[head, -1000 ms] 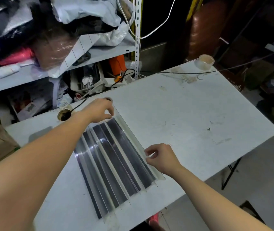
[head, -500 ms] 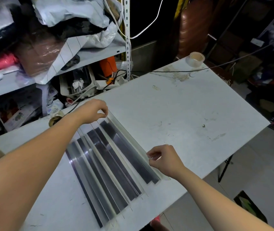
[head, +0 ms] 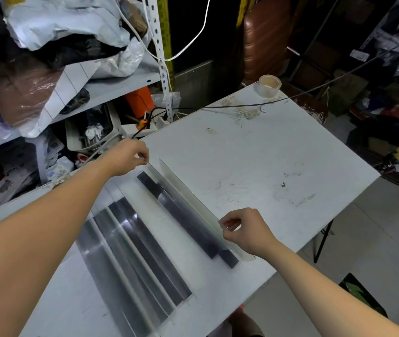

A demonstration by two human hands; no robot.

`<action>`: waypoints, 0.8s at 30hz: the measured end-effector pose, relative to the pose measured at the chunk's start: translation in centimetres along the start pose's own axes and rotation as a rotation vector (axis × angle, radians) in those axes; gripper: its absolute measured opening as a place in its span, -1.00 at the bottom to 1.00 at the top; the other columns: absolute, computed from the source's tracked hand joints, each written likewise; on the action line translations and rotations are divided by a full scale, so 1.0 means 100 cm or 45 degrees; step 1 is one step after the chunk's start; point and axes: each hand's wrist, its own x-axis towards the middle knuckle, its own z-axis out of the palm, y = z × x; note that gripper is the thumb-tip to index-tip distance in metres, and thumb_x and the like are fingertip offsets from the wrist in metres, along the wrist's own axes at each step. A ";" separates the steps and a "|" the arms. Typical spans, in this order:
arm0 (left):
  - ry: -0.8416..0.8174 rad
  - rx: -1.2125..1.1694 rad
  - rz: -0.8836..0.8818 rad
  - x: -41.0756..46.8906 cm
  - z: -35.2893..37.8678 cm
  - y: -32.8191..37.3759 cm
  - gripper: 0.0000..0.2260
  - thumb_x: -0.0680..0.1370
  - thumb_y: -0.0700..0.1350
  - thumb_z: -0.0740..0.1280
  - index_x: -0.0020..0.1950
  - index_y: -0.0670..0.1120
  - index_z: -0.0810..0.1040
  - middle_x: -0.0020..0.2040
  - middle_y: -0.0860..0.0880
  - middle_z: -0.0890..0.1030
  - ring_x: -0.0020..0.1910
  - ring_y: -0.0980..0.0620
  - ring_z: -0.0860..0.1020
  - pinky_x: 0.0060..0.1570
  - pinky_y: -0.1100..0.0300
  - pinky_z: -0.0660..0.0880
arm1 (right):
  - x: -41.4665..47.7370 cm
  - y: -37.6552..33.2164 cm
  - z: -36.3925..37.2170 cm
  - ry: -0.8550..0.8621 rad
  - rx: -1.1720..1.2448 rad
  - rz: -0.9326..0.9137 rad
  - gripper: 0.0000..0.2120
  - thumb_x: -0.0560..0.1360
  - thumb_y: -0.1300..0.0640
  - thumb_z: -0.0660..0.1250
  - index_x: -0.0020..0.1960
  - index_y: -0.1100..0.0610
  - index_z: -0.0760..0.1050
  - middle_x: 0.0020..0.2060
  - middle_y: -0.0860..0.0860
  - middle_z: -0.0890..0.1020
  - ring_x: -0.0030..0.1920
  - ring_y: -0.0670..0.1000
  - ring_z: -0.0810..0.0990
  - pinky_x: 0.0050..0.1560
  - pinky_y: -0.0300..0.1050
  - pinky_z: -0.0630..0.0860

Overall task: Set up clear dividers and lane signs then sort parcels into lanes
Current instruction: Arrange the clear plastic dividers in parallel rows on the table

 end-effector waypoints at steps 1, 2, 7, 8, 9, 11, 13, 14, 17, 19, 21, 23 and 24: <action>0.018 0.009 -0.003 0.006 -0.001 0.004 -0.94 0.55 -0.26 0.45 -0.08 -0.11 0.68 -0.09 0.03 0.63 -0.08 0.04 0.55 0.03 0.07 0.51 | 0.002 0.005 -0.006 0.006 0.013 -0.005 -0.81 0.37 0.26 0.43 -0.12 0.02 0.71 -0.21 -0.15 0.72 -0.20 -0.21 0.65 -0.18 -0.43 0.51; 0.031 0.015 -0.010 0.012 -0.001 0.009 -0.94 0.55 -0.25 0.45 -0.08 -0.10 0.68 -0.07 0.01 0.64 -0.06 0.03 0.55 0.04 0.08 0.49 | 0.004 0.010 -0.013 0.011 0.023 -0.011 -0.81 0.37 0.27 0.43 -0.13 0.02 0.71 -0.22 -0.15 0.72 -0.20 -0.20 0.65 -0.18 -0.43 0.51; 0.044 0.045 -0.059 0.052 -0.005 0.037 -0.95 0.56 -0.24 0.44 -0.04 -0.11 0.68 -0.01 -0.03 0.64 0.01 -0.04 0.56 0.11 0.01 0.49 | 0.020 0.038 -0.054 0.021 0.059 -0.025 -0.80 0.37 0.27 0.43 -0.16 -0.03 0.68 -0.21 -0.15 0.73 -0.18 -0.17 0.67 -0.15 -0.41 0.53; 0.044 0.043 -0.069 0.061 -0.006 0.044 -0.95 0.56 -0.24 0.44 -0.03 -0.11 0.68 0.00 -0.03 0.63 0.01 -0.04 0.55 0.12 0.00 0.49 | 0.024 0.044 -0.062 0.024 0.062 -0.029 -0.79 0.37 0.27 0.43 -0.16 -0.04 0.68 -0.20 -0.14 0.73 -0.18 -0.17 0.67 -0.15 -0.42 0.53; 0.043 0.039 -0.082 0.070 -0.007 0.051 -0.96 0.56 -0.23 0.44 -0.03 -0.11 0.67 0.00 -0.02 0.62 0.02 -0.04 0.54 0.14 0.00 0.48 | 0.029 0.050 -0.071 0.028 0.066 -0.032 -0.79 0.37 0.27 0.43 -0.17 -0.04 0.67 -0.20 -0.14 0.73 -0.18 -0.17 0.67 -0.15 -0.42 0.53; 0.062 0.029 -0.091 0.087 -0.007 0.062 -0.96 0.55 -0.23 0.45 -0.05 -0.10 0.67 -0.01 0.00 0.61 0.01 -0.01 0.53 0.16 0.01 0.46 | 0.038 0.060 -0.089 0.040 0.088 -0.028 -0.81 0.37 0.26 0.43 -0.15 -0.01 0.70 -0.20 -0.14 0.73 -0.18 -0.16 0.67 -0.13 -0.39 0.55; 0.076 0.013 -0.108 0.104 -0.006 0.072 -0.94 0.54 -0.23 0.47 -0.07 -0.08 0.67 -0.04 0.02 0.61 -0.01 0.00 0.53 0.11 0.05 0.45 | 0.048 0.071 -0.107 0.045 0.107 -0.024 -0.81 0.37 0.25 0.45 -0.12 0.00 0.72 -0.20 -0.15 0.73 -0.18 -0.16 0.67 -0.09 -0.35 0.57; 0.078 0.003 -0.120 0.111 -0.006 0.076 -0.93 0.54 -0.24 0.47 -0.09 -0.07 0.67 -0.05 0.02 0.61 -0.01 -0.01 0.54 0.08 0.06 0.45 | 0.053 0.076 -0.115 0.046 0.108 -0.027 -0.81 0.37 0.24 0.46 -0.12 -0.01 0.72 -0.20 -0.15 0.73 -0.17 -0.16 0.68 -0.08 -0.33 0.58; 0.101 -0.020 -0.139 0.135 -0.007 0.092 -0.91 0.54 -0.21 0.48 -0.09 -0.03 0.66 -0.04 0.03 0.61 -0.02 -0.01 0.54 0.08 0.04 0.48 | 0.065 0.093 -0.138 0.059 0.119 -0.030 -0.81 0.36 0.21 0.48 -0.11 -0.04 0.72 -0.20 -0.17 0.73 -0.16 -0.16 0.68 -0.05 -0.27 0.60; 0.127 -0.015 -0.131 0.151 -0.008 0.103 -0.92 0.54 -0.21 0.48 -0.09 -0.04 0.66 -0.05 0.04 0.62 -0.03 0.01 0.54 0.07 0.06 0.47 | 0.071 0.102 -0.150 0.068 0.146 -0.023 -0.82 0.37 0.20 0.49 -0.10 -0.05 0.73 -0.19 -0.18 0.73 -0.15 -0.17 0.67 -0.07 -0.30 0.58; 0.146 -0.019 -0.132 0.168 -0.008 0.112 -0.93 0.54 -0.21 0.48 -0.09 -0.05 0.67 -0.06 0.04 0.61 -0.04 0.03 0.53 0.05 0.10 0.45 | 0.075 0.110 -0.160 0.075 0.171 -0.003 -0.82 0.38 0.19 0.50 -0.11 -0.08 0.73 -0.21 -0.19 0.72 -0.15 -0.21 0.66 -0.12 -0.40 0.53; 0.152 -0.011 -0.132 0.184 -0.009 0.120 -0.94 0.55 -0.20 0.47 -0.08 -0.05 0.67 -0.06 0.05 0.60 -0.03 0.02 0.53 0.03 0.12 0.44 | 0.077 0.116 -0.168 0.080 0.200 0.020 -0.81 0.37 0.19 0.51 -0.12 -0.09 0.73 -0.22 -0.18 0.72 -0.15 -0.22 0.66 -0.12 -0.42 0.52; 0.153 -0.005 -0.130 0.193 -0.009 0.122 -0.95 0.55 -0.19 0.47 -0.07 -0.05 0.67 -0.05 0.05 0.60 -0.03 0.01 0.53 0.02 0.12 0.44 | 0.078 0.119 -0.171 0.088 0.220 0.026 -0.81 0.36 0.19 0.51 -0.12 -0.08 0.73 -0.23 -0.17 0.72 -0.15 -0.22 0.67 -0.09 -0.38 0.55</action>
